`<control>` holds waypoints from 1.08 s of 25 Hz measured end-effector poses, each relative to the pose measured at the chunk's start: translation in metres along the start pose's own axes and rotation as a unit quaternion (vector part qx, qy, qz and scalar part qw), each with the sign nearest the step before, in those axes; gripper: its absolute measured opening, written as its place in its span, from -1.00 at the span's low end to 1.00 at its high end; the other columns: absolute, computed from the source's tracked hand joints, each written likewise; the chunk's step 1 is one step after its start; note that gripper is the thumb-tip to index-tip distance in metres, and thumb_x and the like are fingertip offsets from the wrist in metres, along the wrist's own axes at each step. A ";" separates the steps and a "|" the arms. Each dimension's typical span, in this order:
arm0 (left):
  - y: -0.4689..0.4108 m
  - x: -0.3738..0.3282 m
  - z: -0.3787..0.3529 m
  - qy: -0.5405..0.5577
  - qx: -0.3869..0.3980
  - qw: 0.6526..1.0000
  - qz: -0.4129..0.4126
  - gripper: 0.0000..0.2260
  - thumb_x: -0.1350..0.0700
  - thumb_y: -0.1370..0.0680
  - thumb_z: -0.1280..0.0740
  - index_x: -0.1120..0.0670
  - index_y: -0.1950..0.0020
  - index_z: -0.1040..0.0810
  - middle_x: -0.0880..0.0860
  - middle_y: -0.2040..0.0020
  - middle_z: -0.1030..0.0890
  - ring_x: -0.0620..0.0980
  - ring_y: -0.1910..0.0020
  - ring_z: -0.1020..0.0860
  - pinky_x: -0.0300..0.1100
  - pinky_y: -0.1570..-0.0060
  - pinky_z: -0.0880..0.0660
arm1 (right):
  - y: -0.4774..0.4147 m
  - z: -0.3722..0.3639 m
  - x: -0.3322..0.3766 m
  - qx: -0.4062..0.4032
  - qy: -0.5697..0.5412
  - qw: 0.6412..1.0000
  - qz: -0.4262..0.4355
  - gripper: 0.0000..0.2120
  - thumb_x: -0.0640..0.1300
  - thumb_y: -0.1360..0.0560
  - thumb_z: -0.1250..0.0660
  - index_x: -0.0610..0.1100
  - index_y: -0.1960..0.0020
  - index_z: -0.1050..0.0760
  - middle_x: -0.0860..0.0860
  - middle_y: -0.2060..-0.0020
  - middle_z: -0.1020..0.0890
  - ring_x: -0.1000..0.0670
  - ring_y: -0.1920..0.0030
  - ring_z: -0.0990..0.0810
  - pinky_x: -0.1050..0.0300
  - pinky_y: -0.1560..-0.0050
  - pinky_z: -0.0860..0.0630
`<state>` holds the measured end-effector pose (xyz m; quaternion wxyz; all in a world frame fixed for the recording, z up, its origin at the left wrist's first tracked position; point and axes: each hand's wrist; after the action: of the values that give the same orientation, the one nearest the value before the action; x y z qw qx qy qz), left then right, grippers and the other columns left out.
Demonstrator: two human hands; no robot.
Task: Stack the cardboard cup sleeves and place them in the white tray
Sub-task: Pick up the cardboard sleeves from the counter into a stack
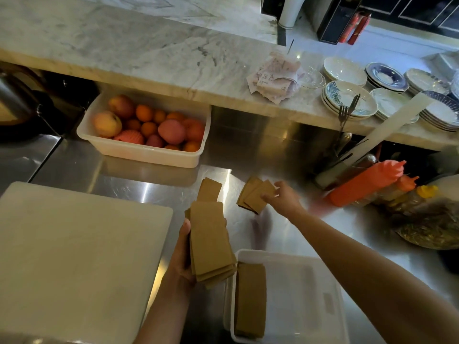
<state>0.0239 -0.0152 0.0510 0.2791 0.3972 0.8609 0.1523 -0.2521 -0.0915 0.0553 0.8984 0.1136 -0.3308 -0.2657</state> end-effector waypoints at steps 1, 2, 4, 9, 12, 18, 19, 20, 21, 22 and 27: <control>-0.001 -0.002 -0.004 0.068 0.041 0.997 0.023 -0.01 -0.20 -0.10 -0.67 0.12 -0.37 -0.31 0.19 -0.02 -0.65 0.17 0.04 -0.67 0.10 0.07 -0.64 | -0.010 0.000 -0.001 0.012 0.034 0.999 -0.002 -0.35 0.05 -0.44 -0.45 -0.18 -0.40 -0.28 -0.16 -0.26 -0.47 -0.16 -0.18 -0.50 -0.07 -0.18 -0.50; -0.004 -0.003 -0.005 0.114 0.092 0.989 0.025 -0.04 -0.17 -0.15 -0.66 0.11 -0.39 -0.27 0.20 -0.06 -0.63 0.17 0.00 -0.66 0.11 0.03 -0.63 | -0.021 -0.004 -0.004 0.027 0.069 0.997 -0.003 -0.33 0.05 -0.47 -0.42 -0.19 -0.43 -0.24 -0.18 -0.32 -0.42 -0.19 -0.24 -0.46 -0.05 -0.23 -0.45; -0.013 -0.006 -0.002 0.118 0.083 0.989 0.034 -0.05 -0.22 -0.25 -0.60 0.09 -0.44 -0.19 0.18 -0.14 -0.60 0.14 -0.09 -0.62 0.10 -0.08 -0.58 | -0.035 -0.008 -0.007 0.030 0.115 0.993 -0.004 -0.33 0.07 -0.50 -0.36 -0.20 -0.47 -0.20 -0.19 -0.39 -0.33 -0.20 -0.32 -0.39 -0.02 -0.26 -0.37; -0.019 -0.003 0.007 0.100 0.183 0.976 0.061 -0.19 -0.28 -0.42 -0.44 0.08 -0.44 -0.11 0.16 -0.26 -0.53 0.11 -0.24 -0.52 0.06 -0.25 -0.45 | -0.060 -0.024 -0.014 0.028 0.171 0.984 -0.028 -0.26 0.22 -0.47 -0.32 -0.17 -0.47 -0.19 -0.21 -0.40 -0.29 -0.25 -0.35 -0.32 -0.13 -0.29 -0.36; -0.022 -0.003 0.005 0.100 0.193 0.974 0.058 -0.20 -0.27 -0.40 -0.45 0.09 -0.41 -0.15 0.16 -0.23 -0.54 0.11 -0.21 -0.54 0.06 -0.24 -0.47 | -0.061 -0.031 -0.016 0.001 0.185 0.982 -0.030 -0.13 0.25 -0.35 -0.44 -0.16 -0.45 -0.18 -0.20 -0.37 -0.30 -0.25 -0.34 -0.32 -0.14 -0.23 -0.40; -0.026 0.000 0.005 0.113 0.215 0.969 0.049 -0.21 -0.25 -0.41 -0.46 0.08 -0.41 -0.14 0.15 -0.23 -0.55 0.10 -0.21 -0.53 0.04 -0.27 -0.45 | -0.053 -0.030 -0.029 0.064 -0.087 0.994 -0.008 -0.27 -0.04 -0.34 -0.56 -0.12 -0.32 -0.20 -0.08 -0.19 -0.43 -0.06 -0.07 -0.48 0.07 0.07 -0.48; -0.027 0.001 0.005 0.117 0.214 0.969 0.048 -0.21 -0.24 -0.41 -0.47 0.08 -0.42 -0.14 0.16 -0.23 -0.55 0.10 -0.21 -0.54 0.05 -0.26 -0.46 | -0.053 -0.026 -0.029 0.092 -0.112 0.989 -0.012 -0.31 -0.04 -0.34 -0.56 -0.08 -0.29 -0.21 -0.06 -0.19 -0.43 -0.06 -0.08 -0.47 0.07 0.05 -0.49; -0.028 0.002 0.004 0.125 0.213 0.968 0.050 -0.21 -0.23 -0.40 -0.48 0.09 -0.42 -0.16 0.16 -0.23 -0.55 0.11 -0.20 -0.54 0.06 -0.25 -0.47 | -0.054 -0.023 -0.028 0.108 -0.122 0.987 -0.011 -0.33 -0.03 -0.34 -0.56 -0.05 -0.27 -0.23 -0.04 -0.19 -0.43 -0.05 -0.09 -0.46 0.07 0.05 -0.49; -0.029 0.002 0.004 0.131 0.211 0.967 0.052 -0.20 -0.22 -0.38 -0.50 0.09 -0.41 -0.17 0.17 -0.22 -0.55 0.12 -0.19 -0.54 0.07 -0.23 -0.48 | -0.057 -0.020 -0.025 0.114 -0.115 0.987 -0.005 -0.33 -0.02 -0.33 -0.57 -0.03 -0.27 -0.24 -0.02 -0.18 -0.42 -0.04 -0.10 -0.45 0.08 0.04 -0.48; -0.030 0.004 0.005 0.132 0.210 0.967 0.051 -0.20 -0.22 -0.38 -0.50 0.09 -0.41 -0.18 0.17 -0.21 -0.55 0.12 -0.19 -0.55 0.07 -0.22 -0.49 | -0.060 -0.018 -0.021 0.111 -0.094 0.989 0.005 -0.31 -0.01 -0.32 -0.57 -0.04 -0.29 -0.25 -0.01 -0.18 -0.42 -0.03 -0.11 -0.44 0.08 0.03 -0.47; -0.025 0.007 0.008 0.133 0.206 0.969 0.041 -0.22 -0.26 -0.42 -0.44 0.07 -0.43 -0.14 0.16 -0.26 -0.52 0.11 -0.24 -0.51 0.07 -0.26 -0.45 | -0.081 -0.023 -0.005 0.080 0.057 0.995 0.022 -0.22 0.00 -0.33 -0.56 -0.13 -0.41 -0.23 -0.11 -0.26 -0.42 -0.13 -0.22 -0.45 0.04 -0.06 -0.45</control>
<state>0.0103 -0.0255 0.0297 0.0679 0.4575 0.8860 0.0343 -0.2728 -0.1559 0.0043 0.9094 0.1925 -0.3020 -0.2114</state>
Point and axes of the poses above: each hand's wrist, its own y-axis away from the middle knuckle, its own z-axis out of the back of the hand, x = y × z
